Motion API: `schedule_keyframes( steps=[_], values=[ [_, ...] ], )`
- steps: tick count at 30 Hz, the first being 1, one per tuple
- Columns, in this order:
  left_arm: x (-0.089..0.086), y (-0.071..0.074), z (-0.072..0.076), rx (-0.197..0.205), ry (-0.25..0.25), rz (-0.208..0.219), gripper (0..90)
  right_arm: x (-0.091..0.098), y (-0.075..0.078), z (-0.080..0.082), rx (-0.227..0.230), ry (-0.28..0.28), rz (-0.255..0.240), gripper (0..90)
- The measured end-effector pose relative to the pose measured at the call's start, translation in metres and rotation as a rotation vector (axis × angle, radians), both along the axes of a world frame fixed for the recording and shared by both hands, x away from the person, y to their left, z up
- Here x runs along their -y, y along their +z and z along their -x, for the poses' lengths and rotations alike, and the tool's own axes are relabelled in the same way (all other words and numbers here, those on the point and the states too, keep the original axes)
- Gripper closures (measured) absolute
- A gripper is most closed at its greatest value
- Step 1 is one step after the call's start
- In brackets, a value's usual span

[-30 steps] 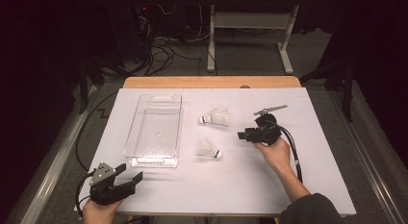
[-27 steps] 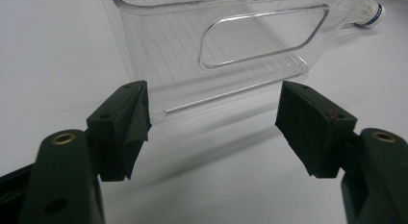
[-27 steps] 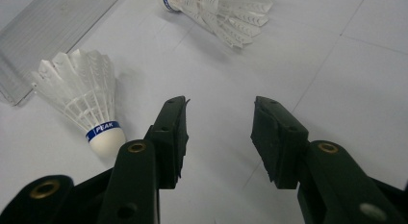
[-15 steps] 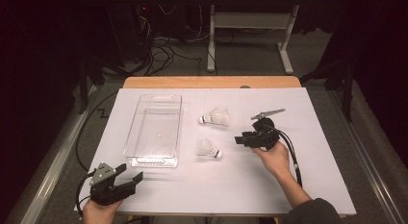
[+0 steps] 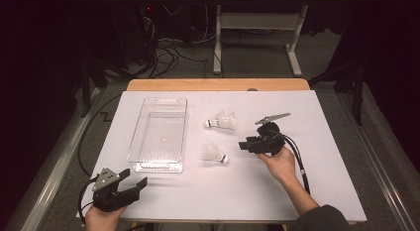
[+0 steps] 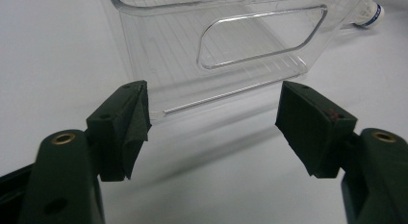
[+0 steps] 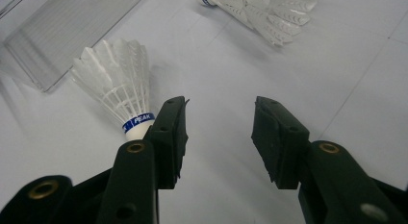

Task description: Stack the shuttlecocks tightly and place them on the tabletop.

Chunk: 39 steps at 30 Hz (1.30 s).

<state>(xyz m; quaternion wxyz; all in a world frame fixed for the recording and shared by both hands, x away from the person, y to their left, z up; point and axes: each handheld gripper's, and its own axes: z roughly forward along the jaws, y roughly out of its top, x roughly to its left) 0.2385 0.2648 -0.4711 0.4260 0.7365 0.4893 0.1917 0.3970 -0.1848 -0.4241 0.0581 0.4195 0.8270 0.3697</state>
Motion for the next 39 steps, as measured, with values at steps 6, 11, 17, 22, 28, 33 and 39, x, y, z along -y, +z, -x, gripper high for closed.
schedule_keyframes(
  steps=[6, 11, 17, 22, 28, 33, 39],
  values=[
    [0.0, 0.0, 0.0, 0.0, -0.001, 0.0, 28.8, -0.006, 0.001, 0.002, 0.002, 0.004, 0.009, 55.9],
    [0.0, 0.0, 0.0, -0.001, -0.001, 0.0, 28.8, -0.011, 0.003, 0.002, 0.007, 0.009, 0.015, 54.7],
    [0.0, 0.0, 0.0, 0.001, -0.001, 0.0, 28.8, -0.017, 0.004, 0.003, 0.003, 0.022, 0.026, 52.5],
    [0.0, 0.0, 0.0, 0.0, -0.003, 0.0, 28.8, -0.021, 0.005, 0.002, -0.001, 0.031, 0.029, 52.0],
    [0.0, 0.0, 0.0, -0.001, -0.002, 0.001, 28.9, -0.029, 0.006, 0.001, -0.005, 0.044, 0.039, 51.5],
    [-0.001, 0.0, 0.0, 0.001, -0.003, 0.004, 28.9, -0.037, 0.008, 0.0, -0.01, 0.057, 0.045, 50.9],
    [-0.001, 0.0, 0.0, 0.004, -0.003, 0.007, 28.9, -0.047, 0.01, -0.001, -0.016, 0.067, 0.059, 50.7]
  ],
)
